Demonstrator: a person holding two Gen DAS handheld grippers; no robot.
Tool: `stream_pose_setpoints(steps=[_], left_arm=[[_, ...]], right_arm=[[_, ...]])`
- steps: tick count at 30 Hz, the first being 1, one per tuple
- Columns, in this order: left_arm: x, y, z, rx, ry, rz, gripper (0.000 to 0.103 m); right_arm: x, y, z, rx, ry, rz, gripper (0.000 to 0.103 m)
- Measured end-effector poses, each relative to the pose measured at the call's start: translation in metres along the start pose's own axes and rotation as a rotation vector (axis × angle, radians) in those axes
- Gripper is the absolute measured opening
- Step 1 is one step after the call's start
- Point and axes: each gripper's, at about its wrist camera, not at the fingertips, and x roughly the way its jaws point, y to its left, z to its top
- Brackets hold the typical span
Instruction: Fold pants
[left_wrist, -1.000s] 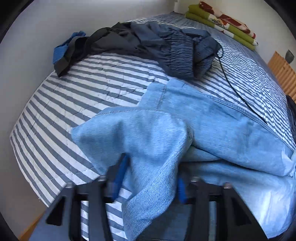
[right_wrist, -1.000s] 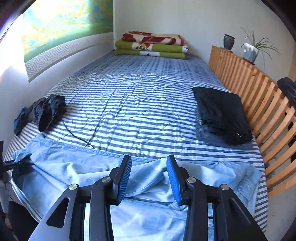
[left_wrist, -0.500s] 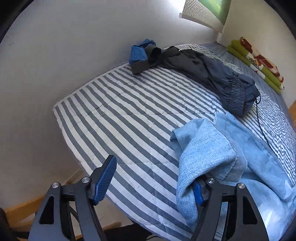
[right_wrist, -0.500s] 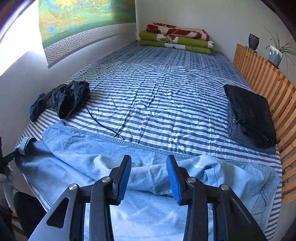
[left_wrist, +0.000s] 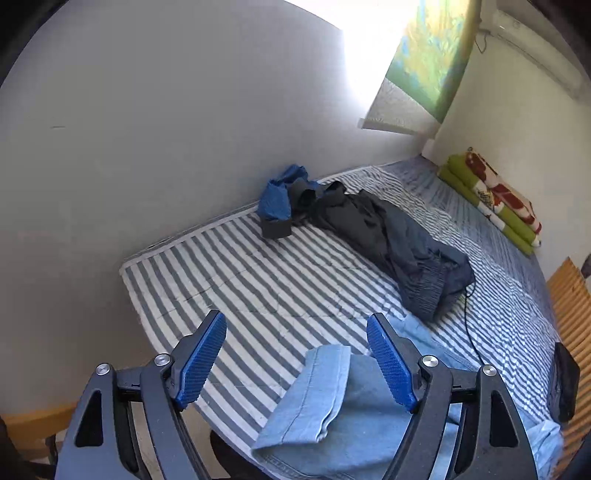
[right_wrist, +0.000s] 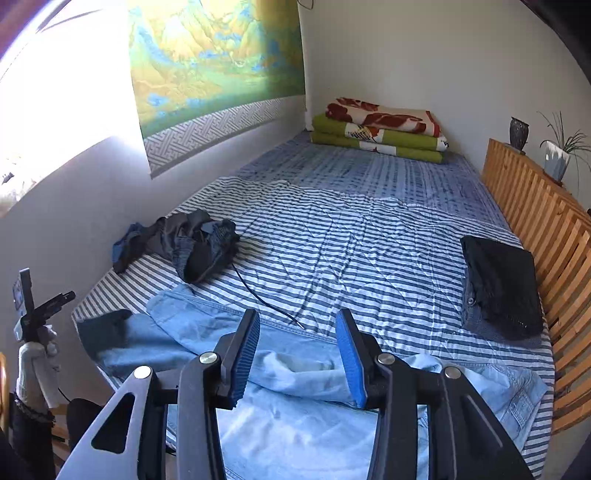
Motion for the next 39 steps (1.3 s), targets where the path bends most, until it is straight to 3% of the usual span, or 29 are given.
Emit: stream_pose_setpoints(steps=[4,9,14,19,22,23,24,27,31,33,36,39], left_arm=[[0.022,-0.046,0.004,0.145,0.065,-0.097,0.081],[0.094,-0.103,0.005,0.233,0.227,-0.187,0.082],[0.178,-0.132,-0.009,0.276,0.391,-0.179,0.082],[0.228,-0.140,-0.028,0.297,0.505,-0.172,0.082],[0.233,-0.142,-0.036,0.290,0.519,-0.206,0.078],[0.232,-0.143,-0.038,0.292,0.511,-0.204,0.060],[0.232,-0.144,-0.040,0.302,0.508,-0.187,0.031],[0.227,-0.145,-0.040,0.304,0.492,-0.190,0.011],[0.204,-0.149,-0.037,0.326,0.443,-0.234,0.008],[0.190,-0.152,-0.034,0.337,0.417,-0.243,0.008],[0.164,-0.155,-0.026,0.347,0.356,-0.255,0.007],[0.128,-0.155,-0.012,0.339,0.280,-0.282,0.007]], right_arm=[[0.032,0.004,0.005,-0.026,0.019,0.010,0.041],[0.112,-0.015,-0.005,-0.058,0.133,-0.031,0.041],[0.189,-0.033,-0.026,-0.131,0.240,-0.076,0.041],[0.255,-0.043,-0.044,-0.148,0.338,-0.026,0.041],[0.286,-0.037,-0.053,-0.180,0.379,0.019,0.043],[0.295,-0.032,-0.055,-0.195,0.391,0.030,0.047],[0.303,-0.029,-0.057,-0.214,0.398,0.034,0.052],[0.324,-0.022,-0.064,-0.270,0.422,0.010,0.054],[0.334,-0.022,-0.073,-0.269,0.462,0.032,0.053],[0.329,-0.021,-0.077,-0.256,0.475,0.064,0.022],[0.311,-0.007,-0.081,-0.336,0.441,0.002,0.008],[0.279,0.008,-0.078,-0.387,0.374,-0.061,0.002]])
